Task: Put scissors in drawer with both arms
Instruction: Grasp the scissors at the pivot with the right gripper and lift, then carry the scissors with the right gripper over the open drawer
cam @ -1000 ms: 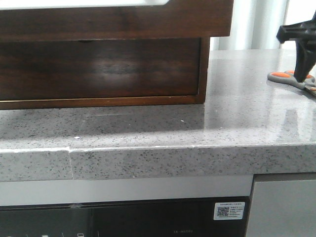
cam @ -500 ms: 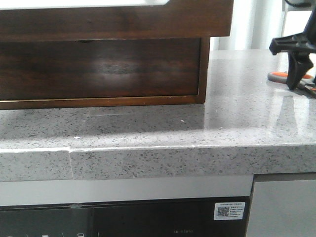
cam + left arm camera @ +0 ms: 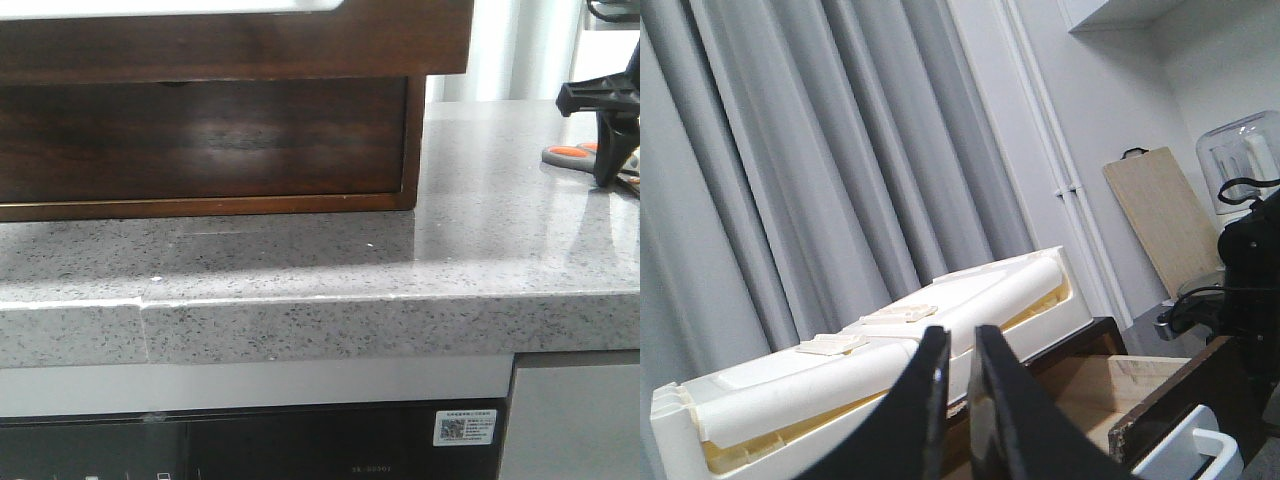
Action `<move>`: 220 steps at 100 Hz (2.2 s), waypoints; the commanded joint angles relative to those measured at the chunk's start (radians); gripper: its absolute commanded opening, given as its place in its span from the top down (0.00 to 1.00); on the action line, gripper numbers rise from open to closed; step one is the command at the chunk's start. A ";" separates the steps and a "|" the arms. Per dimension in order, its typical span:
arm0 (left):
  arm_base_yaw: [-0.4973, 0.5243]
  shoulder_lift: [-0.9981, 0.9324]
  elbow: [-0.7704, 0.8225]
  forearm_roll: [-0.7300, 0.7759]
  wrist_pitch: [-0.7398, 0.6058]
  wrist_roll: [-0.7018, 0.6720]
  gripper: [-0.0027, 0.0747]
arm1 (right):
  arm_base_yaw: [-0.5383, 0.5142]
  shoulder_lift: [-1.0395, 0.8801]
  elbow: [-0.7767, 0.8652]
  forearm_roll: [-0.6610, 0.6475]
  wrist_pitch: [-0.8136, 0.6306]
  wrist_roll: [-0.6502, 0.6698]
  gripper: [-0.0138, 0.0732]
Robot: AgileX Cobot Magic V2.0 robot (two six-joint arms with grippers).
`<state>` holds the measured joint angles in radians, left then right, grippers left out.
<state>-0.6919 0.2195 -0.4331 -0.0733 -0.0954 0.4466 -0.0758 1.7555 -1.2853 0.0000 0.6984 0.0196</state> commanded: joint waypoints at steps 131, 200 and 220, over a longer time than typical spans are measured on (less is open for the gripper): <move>-0.005 0.010 -0.030 -0.008 -0.043 -0.006 0.96 | -0.006 -0.450 -0.116 0.285 0.094 -0.340 0.98; -0.005 0.010 -0.030 -0.012 -0.043 -0.006 0.96 | 0.465 -0.420 -0.566 0.370 0.241 -0.631 0.98; -0.005 0.010 -0.030 -0.012 -0.041 -0.006 0.96 | 0.588 -0.327 -0.566 0.370 0.238 -0.764 0.98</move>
<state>-0.6919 0.2195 -0.4331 -0.0750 -0.0755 0.4466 0.4738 1.4183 -1.8235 0.3499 1.0133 -0.6737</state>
